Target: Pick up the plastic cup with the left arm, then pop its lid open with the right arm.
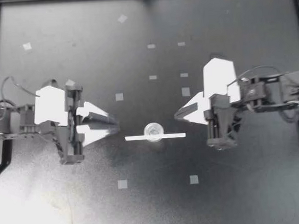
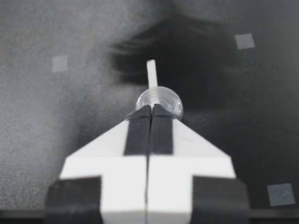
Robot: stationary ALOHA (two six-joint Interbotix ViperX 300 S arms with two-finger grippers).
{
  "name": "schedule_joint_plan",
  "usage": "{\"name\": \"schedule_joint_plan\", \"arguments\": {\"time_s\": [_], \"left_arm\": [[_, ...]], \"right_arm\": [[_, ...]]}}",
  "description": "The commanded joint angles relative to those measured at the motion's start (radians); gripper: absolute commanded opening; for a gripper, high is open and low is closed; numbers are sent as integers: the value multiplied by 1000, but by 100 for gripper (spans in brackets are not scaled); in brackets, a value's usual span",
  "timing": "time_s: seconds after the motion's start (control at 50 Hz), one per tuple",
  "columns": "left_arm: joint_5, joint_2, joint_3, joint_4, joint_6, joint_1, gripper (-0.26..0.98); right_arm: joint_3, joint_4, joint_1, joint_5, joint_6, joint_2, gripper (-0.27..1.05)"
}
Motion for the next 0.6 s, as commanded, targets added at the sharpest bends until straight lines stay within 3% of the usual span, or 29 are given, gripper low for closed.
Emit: {"name": "schedule_joint_plan", "arguments": {"time_s": [0.0,0.58], "left_arm": [[-37,25,-5,-3,-6,3,43],[-92,256,-74,-8,-23,3,48]], "right_arm": [[-32,3,9,-15,3,17,-10],[-28,34,26,-80,57,129,-10]]}}
